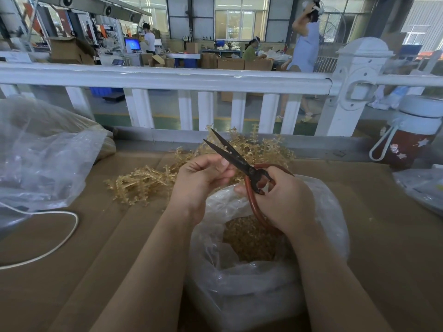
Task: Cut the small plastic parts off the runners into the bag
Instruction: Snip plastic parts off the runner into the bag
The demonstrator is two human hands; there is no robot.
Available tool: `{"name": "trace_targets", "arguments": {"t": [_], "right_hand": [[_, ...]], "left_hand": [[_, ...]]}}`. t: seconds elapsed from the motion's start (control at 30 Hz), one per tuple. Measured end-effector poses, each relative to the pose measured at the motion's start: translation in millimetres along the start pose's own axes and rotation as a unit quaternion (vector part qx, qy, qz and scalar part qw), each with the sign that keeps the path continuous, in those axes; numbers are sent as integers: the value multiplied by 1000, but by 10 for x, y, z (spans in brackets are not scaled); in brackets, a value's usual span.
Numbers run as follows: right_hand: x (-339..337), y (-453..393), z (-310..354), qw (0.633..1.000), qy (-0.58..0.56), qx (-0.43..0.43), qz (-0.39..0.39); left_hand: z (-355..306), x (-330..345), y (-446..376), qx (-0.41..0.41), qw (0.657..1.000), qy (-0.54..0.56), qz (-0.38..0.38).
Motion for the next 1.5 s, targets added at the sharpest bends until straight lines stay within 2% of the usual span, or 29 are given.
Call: {"name": "trace_targets", "arguments": {"t": [0.37, 0.6, 0.67, 0.77, 0.97, 1.17, 1.27, 1.43, 1.5], "right_hand": [[23, -14, -27, 1000, -7, 3, 4], [58, -31, -65, 999, -17, 25, 38], [60, -33, -73, 998, -33, 45, 38], [62, -44, -96, 989, -119, 85, 24], [105, -69, -64, 965, -239, 92, 51], [93, -76, -69, 955, -270, 108, 59], [67, -76, -57, 947, -293, 119, 48], [53, -78, -59, 936, -319, 136, 64], [46, -76, -56, 933, -326, 133, 69]], "left_hand": [[24, -14, -13, -20, 999, 37, -8], [76, -91, -51, -71, 992, 79, -68], [87, -86, -48, -89, 992, 62, -60], [138, -30, -33, -128, 991, 8, -33], [217, 60, -26, -153, 984, -82, -30], [211, 82, -10, -158, 982, -100, -16], [163, 45, -9, -132, 979, -155, -27], [46, -123, -64, 30, 965, -207, -155], [73, -125, -78, 17, 966, -228, -123]]}}
Point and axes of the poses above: each hand's wrist, its own y-axis away from the middle knuckle, its own x-axis out of the palm, z = x × y, the point moved 3 cm from there along -y, towards the middle knuckle, and after that the axes turned 1 degree about z, right-handed, at the moved point
